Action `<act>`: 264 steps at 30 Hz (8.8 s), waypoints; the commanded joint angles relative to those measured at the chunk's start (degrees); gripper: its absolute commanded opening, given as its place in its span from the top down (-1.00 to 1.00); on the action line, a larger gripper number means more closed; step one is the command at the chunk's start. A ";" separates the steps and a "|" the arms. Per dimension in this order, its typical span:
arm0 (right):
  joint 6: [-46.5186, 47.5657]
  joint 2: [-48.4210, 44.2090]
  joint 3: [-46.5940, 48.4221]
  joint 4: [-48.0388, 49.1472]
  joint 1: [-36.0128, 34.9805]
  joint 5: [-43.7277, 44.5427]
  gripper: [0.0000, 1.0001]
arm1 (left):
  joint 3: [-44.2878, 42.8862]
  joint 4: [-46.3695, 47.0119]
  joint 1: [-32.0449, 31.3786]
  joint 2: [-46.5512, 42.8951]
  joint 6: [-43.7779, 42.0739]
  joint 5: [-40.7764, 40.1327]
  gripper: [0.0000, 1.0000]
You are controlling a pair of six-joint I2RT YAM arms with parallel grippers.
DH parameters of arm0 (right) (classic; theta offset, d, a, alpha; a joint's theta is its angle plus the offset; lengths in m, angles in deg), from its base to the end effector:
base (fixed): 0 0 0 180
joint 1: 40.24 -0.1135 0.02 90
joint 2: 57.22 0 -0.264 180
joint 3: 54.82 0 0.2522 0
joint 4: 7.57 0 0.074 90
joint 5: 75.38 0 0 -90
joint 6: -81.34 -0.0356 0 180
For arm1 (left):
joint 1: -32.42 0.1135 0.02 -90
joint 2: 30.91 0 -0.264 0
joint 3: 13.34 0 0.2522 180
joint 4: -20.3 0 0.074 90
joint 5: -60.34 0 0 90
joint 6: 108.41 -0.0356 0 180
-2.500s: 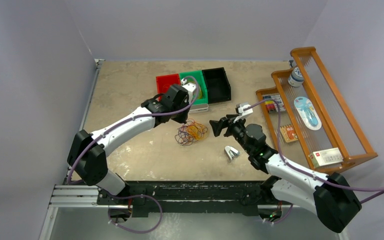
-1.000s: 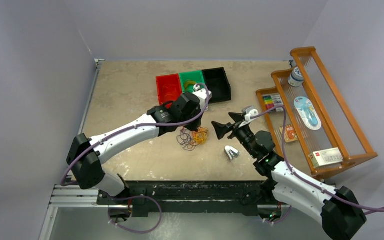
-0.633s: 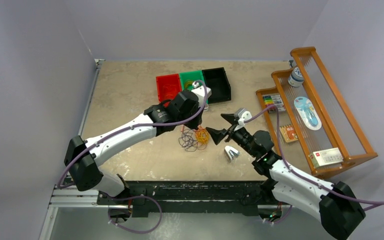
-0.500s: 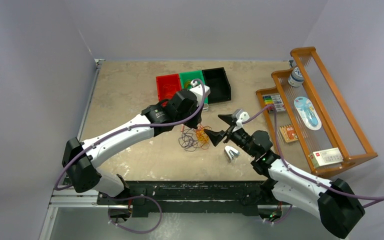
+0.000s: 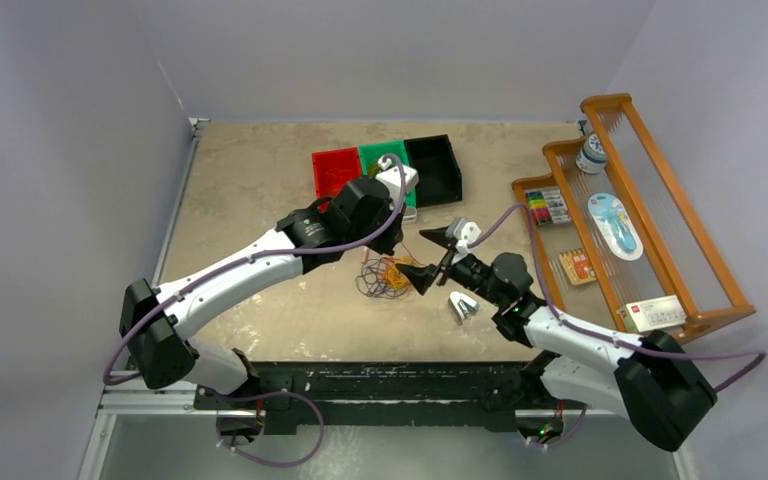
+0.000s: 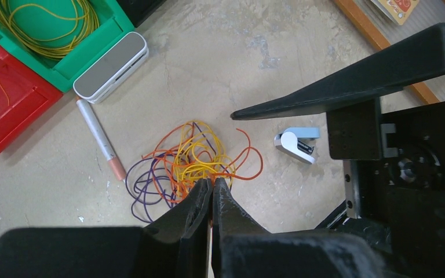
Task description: Untangle the cables
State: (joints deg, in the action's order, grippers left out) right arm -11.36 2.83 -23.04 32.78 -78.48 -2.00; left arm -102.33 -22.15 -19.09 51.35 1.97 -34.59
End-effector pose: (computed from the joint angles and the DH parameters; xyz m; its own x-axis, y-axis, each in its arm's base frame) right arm 0.1634 0.1417 0.2454 0.1259 0.1567 -0.9796 -0.8196 0.5728 -0.0137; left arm 0.2039 -0.2515 0.3407 -0.5971 0.1934 -0.7785 0.5638 0.7916 -0.2357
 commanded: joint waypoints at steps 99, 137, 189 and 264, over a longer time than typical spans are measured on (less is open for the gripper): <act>-19.71 39.32 -1.72 22.05 -3.07 12.85 0.88 | -64.41 -0.84 -0.26 5.97 -21.40 -28.73 1.00; -8.89 4.77 -1.38 -4.24 -3.12 12.43 -0.31 | -57.22 8.29 -0.24 4.20 -27.41 -29.79 1.00; 6.31 31.13 31.28 7.39 -3.07 -15.02 0.86 | -51.43 7.94 -0.24 0.47 -23.16 -26.02 1.00; 7.29 3.80 23.72 -12.94 -2.90 -6.85 1.00 | -4.90 1.20 18.81 -14.60 5.87 -19.41 1.00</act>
State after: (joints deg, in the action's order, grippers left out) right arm -2.68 5.93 -1.77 17.72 -81.39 -11.88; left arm -107.27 -23.96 -1.43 37.84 6.36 -56.64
